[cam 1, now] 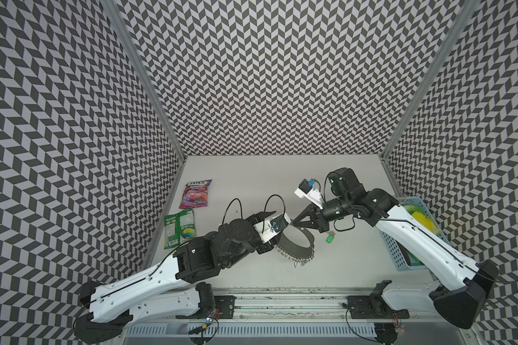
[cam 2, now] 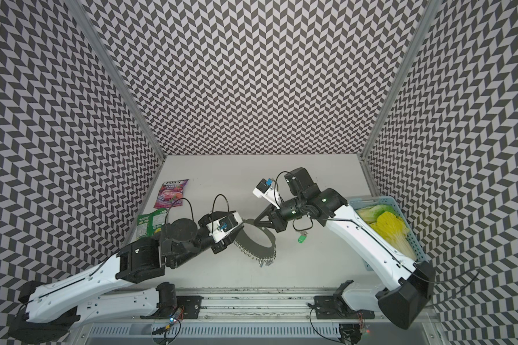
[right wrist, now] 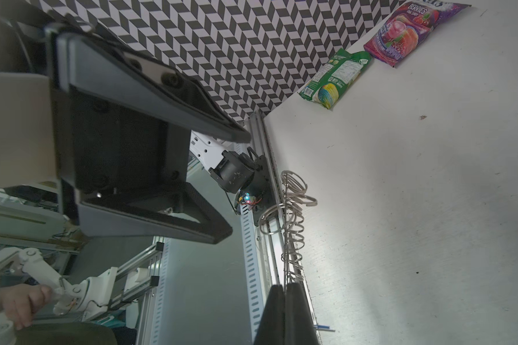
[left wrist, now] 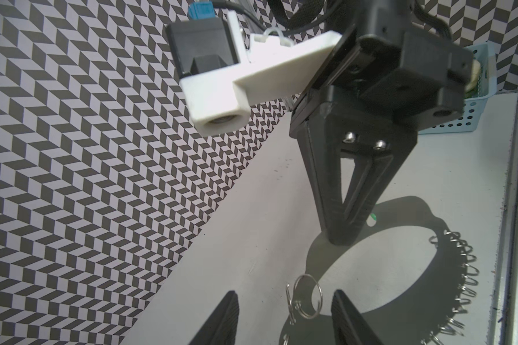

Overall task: Attach keys to a key ring
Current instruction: Adjust the keyring.

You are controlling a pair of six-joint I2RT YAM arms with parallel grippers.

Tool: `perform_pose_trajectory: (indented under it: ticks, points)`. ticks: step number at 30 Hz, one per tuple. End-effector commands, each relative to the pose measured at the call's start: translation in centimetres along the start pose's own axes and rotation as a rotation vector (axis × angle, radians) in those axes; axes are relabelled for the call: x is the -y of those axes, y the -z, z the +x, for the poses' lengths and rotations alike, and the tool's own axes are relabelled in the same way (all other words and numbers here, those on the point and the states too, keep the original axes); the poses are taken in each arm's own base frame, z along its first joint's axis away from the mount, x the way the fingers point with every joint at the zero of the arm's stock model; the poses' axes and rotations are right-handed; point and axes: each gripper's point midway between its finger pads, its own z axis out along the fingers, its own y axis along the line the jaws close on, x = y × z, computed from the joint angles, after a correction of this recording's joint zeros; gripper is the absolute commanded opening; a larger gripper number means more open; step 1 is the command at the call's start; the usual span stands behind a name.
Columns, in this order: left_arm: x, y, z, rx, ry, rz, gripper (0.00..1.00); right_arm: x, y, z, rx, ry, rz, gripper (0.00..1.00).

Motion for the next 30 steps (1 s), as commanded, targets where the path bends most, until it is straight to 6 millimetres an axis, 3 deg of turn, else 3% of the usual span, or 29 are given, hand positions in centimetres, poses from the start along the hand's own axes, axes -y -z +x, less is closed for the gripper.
perform_pose_trajectory:
  ticks: [1, 7, 12, 17, 23, 30]
  points:
    - [-0.7, 0.7, -0.1, 0.012, 0.037, -0.021, 0.53, 0.0, -0.7, 0.3, -0.012, -0.122, -0.097, 0.0]
    - [-1.1, 0.8, -0.5, 0.016, 0.057, -0.024, 0.53, 1.2, -1.9, 1.1, -0.075, -0.286, -0.139, 0.0]
    - [-0.9, 0.9, -0.1, -0.001, 0.063, -0.005, 0.53, 1.2, -1.7, 0.8, -0.068, -0.324, -0.121, 0.0]
    - [-0.4, 0.6, -0.1, 0.0, 0.075, 0.037, 0.52, 2.0, -2.1, 2.5, -0.118, -0.391, -0.098, 0.0]
    - [0.4, 0.8, -0.2, 0.006, 0.095, 0.09, 0.52, 1.0, -0.3, 0.8, -0.042, -0.206, -0.026, 0.0]
    - [1.4, 1.1, -1.3, 0.046, 0.16, 0.165, 0.53, 1.1, 0.3, 0.4, 0.003, -0.108, 0.014, 0.0]
